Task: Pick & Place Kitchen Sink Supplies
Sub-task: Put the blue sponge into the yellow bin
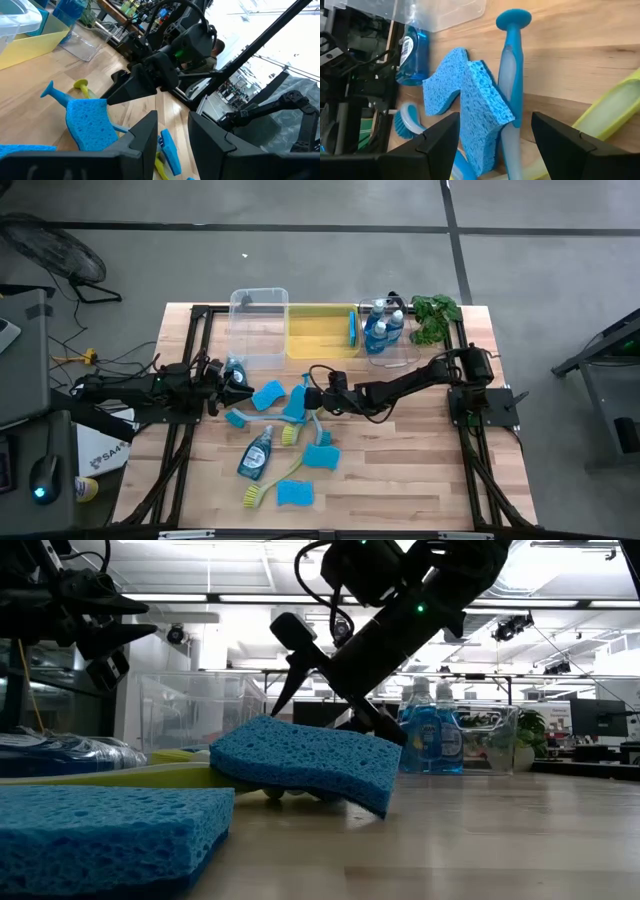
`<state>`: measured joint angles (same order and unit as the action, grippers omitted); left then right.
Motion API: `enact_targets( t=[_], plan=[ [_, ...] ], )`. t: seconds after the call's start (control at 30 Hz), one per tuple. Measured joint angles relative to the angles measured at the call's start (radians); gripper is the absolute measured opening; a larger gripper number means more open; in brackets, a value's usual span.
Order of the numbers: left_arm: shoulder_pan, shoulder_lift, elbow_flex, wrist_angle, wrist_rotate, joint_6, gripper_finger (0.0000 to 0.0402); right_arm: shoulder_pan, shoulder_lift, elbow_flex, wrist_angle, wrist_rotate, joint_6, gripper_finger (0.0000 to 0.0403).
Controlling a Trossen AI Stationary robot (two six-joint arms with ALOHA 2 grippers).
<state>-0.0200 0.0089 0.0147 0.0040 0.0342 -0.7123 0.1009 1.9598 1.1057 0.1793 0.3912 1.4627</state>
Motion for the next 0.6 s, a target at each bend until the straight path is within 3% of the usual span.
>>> enact_targets(
  t=[0.6],
  plan=[
    [0.000, 0.000, 0.000, 0.000, 0.000, 0.000, 0.0105, -0.010, 0.064, 0.085, -0.018, -0.039, -0.047, 0.0240]
  ],
)
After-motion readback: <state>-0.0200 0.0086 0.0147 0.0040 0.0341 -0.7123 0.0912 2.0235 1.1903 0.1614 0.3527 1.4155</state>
